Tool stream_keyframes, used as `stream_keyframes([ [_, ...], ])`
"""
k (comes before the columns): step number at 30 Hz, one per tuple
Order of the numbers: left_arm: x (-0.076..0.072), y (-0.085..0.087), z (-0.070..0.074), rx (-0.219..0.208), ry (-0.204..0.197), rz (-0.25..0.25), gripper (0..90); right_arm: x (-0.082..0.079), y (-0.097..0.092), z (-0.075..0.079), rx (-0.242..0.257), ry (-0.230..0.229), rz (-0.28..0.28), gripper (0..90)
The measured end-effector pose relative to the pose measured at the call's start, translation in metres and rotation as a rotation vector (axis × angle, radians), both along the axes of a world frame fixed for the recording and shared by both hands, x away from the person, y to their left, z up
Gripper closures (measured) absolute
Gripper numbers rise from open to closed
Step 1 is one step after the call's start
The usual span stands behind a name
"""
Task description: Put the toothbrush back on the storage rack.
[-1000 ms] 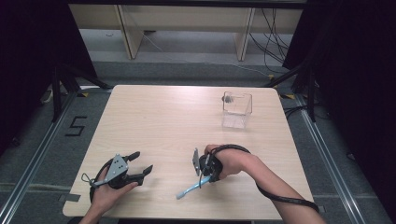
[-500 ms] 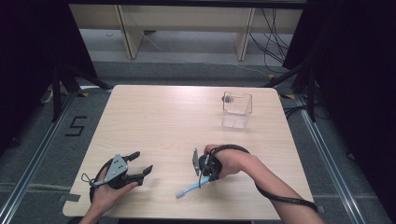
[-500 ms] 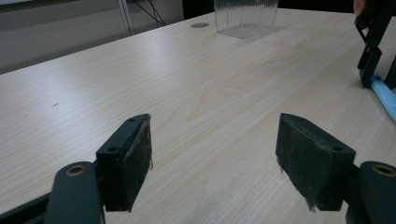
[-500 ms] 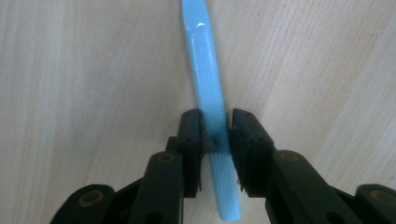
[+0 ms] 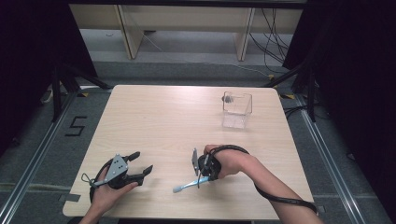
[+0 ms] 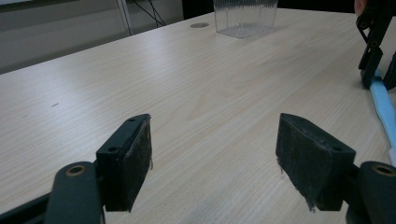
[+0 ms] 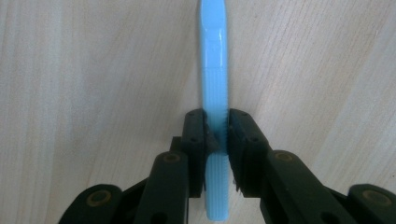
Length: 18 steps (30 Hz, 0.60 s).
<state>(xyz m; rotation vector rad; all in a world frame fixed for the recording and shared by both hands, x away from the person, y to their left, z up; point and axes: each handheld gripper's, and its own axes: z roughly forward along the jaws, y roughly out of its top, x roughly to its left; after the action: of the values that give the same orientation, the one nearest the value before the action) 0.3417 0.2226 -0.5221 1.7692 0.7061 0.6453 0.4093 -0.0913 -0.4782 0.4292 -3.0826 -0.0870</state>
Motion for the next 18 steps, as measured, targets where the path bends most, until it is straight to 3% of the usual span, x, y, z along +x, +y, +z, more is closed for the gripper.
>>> stream_keyframes([
  [5, 0.0, 0.0001, 0.0, -0.001, 0.0, 0.0, 26.6, -0.0009, 0.0006, 0.0003, -0.008, -0.003, -0.015, 78.6],
  [9, 0.0001, 0.0001, -0.0001, -0.002, 0.0, -0.001, 26.6, 0.0002, 0.0007, -0.0008, 0.01, -0.016, 0.008, 78.8],
  [11, 0.0001, 0.0001, -0.0001, -0.002, 0.0, 0.0, 26.6, -0.0018, -0.0006, 0.0002, 0.007, -0.018, -0.03, 78.8],
  [14, 0.0002, 0.0004, -0.0001, -0.004, -0.001, 0.002, 26.6, 0.001, -0.0011, 0.0016, 0.019, -0.031, -0.004, 78.9],
  [16, 0.0004, 0.0005, -0.0001, -0.005, -0.001, 0.002, 26.6, -0.0021, -0.0048, 0.0024, 0.04, -0.022, -0.079, 78.9],
  [18, 0.0004, 0.0004, 0.0, -0.005, 0.0, 0.002, 26.6, -0.002, -0.0067, 0.0083, 0.03, -0.053, -0.089, 78.9],
])
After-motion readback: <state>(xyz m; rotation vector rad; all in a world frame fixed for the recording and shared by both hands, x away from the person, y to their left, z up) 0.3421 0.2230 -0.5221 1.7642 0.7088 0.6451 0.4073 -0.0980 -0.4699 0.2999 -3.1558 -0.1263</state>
